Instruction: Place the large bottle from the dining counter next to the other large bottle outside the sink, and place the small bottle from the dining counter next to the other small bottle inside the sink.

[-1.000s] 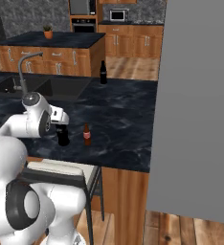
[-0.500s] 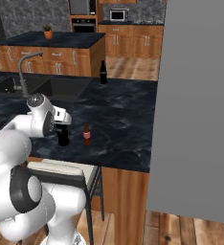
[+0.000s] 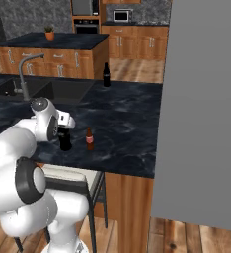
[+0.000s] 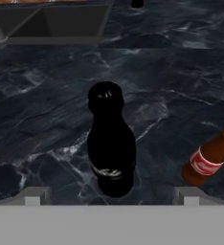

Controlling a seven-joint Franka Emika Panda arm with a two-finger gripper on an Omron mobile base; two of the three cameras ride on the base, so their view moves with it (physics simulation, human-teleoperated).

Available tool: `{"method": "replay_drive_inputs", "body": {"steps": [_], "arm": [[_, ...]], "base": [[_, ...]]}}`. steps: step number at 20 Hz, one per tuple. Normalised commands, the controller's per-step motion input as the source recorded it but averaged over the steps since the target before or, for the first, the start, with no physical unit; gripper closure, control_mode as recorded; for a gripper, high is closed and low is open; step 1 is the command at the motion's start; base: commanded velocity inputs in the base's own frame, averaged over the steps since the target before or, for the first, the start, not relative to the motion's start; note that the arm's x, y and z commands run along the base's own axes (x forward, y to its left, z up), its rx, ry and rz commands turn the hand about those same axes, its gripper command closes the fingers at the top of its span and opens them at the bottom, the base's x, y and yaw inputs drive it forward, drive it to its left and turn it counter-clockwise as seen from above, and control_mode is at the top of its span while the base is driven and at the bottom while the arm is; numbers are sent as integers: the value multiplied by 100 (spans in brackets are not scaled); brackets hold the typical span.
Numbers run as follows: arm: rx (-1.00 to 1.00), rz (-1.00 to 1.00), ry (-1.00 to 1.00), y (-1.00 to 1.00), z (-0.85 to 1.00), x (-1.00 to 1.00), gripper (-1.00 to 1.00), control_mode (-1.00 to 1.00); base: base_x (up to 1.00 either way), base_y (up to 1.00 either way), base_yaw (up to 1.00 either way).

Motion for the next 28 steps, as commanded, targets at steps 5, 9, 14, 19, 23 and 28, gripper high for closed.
{"method": "replay_drive_inputs", "body": {"steps": [5, 9, 14, 19, 23, 28], "arm": [[0, 0, 0, 7, -5, 19, -100, -100], [0, 0, 0, 5, -6, 18, -100, -100], [0, 0, 0, 3, -8, 18, -100, -100], [0, 0, 0, 3, -8, 15, -100, -100], [0, 0, 0, 3, -8, 15, -100, -100], [0, 0, 0, 3, -7, 15, -100, -100]], "base": [[0, 0, 0], [0, 0, 0], [0, 0, 0], [0, 0, 0], [0, 0, 0], [0, 0, 0]]}}
